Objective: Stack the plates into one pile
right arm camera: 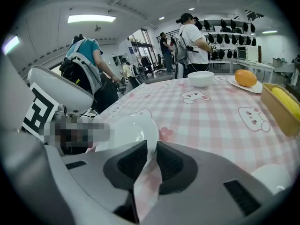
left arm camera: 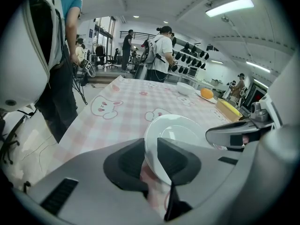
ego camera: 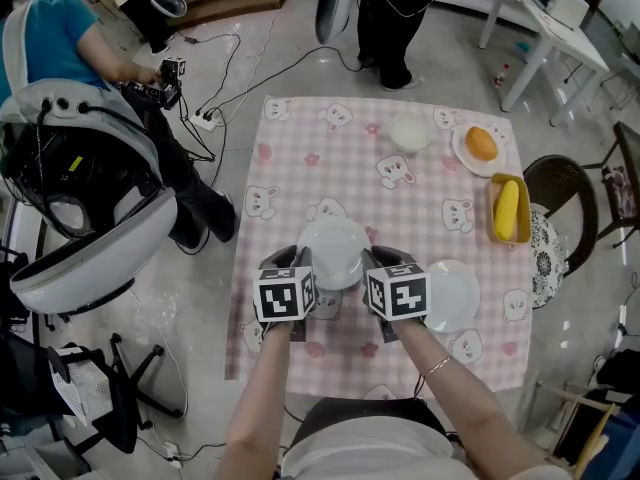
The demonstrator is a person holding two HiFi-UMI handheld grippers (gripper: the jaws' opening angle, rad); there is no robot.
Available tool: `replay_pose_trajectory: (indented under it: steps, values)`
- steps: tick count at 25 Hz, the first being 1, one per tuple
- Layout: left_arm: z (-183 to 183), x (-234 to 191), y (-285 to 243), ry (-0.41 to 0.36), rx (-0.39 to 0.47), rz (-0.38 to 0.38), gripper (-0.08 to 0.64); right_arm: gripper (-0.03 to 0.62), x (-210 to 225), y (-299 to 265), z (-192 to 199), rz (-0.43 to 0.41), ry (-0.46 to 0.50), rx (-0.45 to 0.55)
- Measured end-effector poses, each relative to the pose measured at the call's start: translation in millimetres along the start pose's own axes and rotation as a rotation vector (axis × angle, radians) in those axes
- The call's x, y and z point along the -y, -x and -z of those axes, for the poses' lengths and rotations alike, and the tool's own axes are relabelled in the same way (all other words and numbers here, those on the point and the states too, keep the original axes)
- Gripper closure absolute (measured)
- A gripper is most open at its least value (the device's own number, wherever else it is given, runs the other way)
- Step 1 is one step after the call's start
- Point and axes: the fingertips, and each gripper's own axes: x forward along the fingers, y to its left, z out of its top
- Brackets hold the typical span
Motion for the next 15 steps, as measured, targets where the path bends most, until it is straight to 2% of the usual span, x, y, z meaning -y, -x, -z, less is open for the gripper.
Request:
replay_pose_trajectory:
  steps: [9, 15]
  values:
    - [-1.8, -1.3, 1.6, 0.008, 0.011, -0.013, 0.462, 0.522, -0.2, 1.5, -2.2, 0.01, 0.016, 0.012]
    - [-18.4, 5.8, 21.5, 0.007, 0.102, -0.012, 0.458, 0.523, -2.1, 15.6, -14.4, 0.001, -0.004, 0.085]
